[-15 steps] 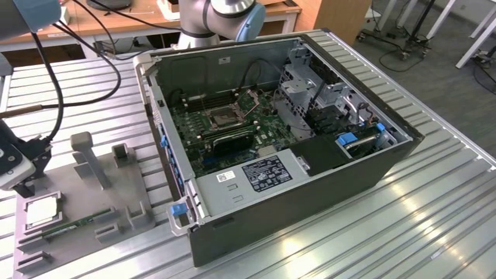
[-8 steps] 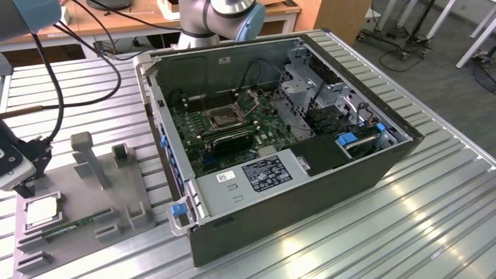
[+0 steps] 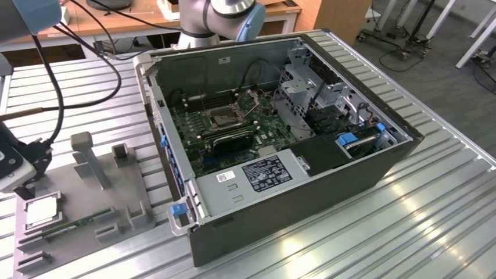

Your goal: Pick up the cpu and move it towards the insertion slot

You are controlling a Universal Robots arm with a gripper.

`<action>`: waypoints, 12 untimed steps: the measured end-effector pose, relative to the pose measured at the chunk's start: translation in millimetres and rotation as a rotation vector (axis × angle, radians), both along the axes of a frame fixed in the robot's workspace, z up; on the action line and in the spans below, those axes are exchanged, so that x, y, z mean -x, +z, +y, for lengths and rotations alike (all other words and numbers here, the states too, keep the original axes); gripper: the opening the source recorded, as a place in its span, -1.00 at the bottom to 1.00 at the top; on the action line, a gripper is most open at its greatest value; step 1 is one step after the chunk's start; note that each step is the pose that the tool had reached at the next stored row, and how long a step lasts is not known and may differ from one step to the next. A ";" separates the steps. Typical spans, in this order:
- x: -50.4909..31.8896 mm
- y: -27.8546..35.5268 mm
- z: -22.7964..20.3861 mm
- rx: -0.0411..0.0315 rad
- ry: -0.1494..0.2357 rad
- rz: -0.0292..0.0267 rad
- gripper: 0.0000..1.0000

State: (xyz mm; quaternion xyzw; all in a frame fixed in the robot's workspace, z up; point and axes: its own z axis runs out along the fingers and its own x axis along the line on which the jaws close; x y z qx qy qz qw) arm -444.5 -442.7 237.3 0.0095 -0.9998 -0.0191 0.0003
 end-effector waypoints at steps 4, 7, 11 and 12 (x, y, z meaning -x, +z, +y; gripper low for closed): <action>0.0 -0.9 -0.7 0.0000 0.000 0.0001 -0.79; 0.3 -2.1 -1.1 0.0001 0.000 0.0002 -0.79; 0.3 -3.0 -1.3 0.0002 0.000 0.0003 -0.79; 0.3 -3.0 -1.3 0.0002 0.000 0.0003 -0.79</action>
